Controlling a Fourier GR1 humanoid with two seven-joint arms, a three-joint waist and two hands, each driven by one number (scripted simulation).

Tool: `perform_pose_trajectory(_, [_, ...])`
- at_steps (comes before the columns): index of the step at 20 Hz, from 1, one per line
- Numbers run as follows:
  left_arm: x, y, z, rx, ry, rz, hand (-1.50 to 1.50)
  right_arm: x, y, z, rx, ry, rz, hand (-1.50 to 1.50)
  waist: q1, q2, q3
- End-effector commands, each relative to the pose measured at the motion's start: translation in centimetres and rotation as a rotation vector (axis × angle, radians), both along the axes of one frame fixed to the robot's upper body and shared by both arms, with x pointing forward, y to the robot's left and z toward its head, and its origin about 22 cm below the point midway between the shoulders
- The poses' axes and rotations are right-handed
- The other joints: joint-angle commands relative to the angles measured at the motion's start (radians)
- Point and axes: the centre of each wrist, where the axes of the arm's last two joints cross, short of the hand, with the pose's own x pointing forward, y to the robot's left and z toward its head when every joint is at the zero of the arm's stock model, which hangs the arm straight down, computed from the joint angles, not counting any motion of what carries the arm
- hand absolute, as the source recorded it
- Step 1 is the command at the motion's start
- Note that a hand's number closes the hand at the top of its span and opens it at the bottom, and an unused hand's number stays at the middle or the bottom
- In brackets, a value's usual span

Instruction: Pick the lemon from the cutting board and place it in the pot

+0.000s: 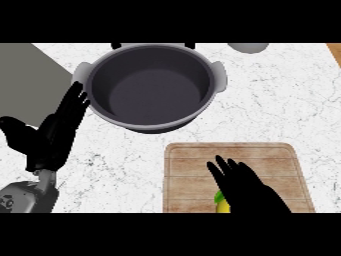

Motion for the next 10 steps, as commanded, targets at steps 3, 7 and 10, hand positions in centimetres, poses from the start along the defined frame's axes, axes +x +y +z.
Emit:
perform_pose_trajectory(3, [0.0, -1.8, -0.4, -0.003, 0.015, -0.006, 0.0, 0.5, 1.4, -2.6, -0.139, 0.052, -0.063, -1.5, -0.002, 0.002, -0.001])
perform_pose_trajectory(7, [0.4, -1.0, 0.2, 0.005, 0.007, 0.004, 0.0, 1.3, 1.7, -4.0, -0.203, 0.076, -0.04, -1.5, -0.002, 0.002, -0.001])
perform_pose_trajectory(10, [0.7, -0.4, 0.2, -0.005, 0.011, 0.009, 0.0, 0.5, 0.6, -5.0, -0.22, 0.087, -0.076, -1.5, -0.008, 0.002, 0.0])
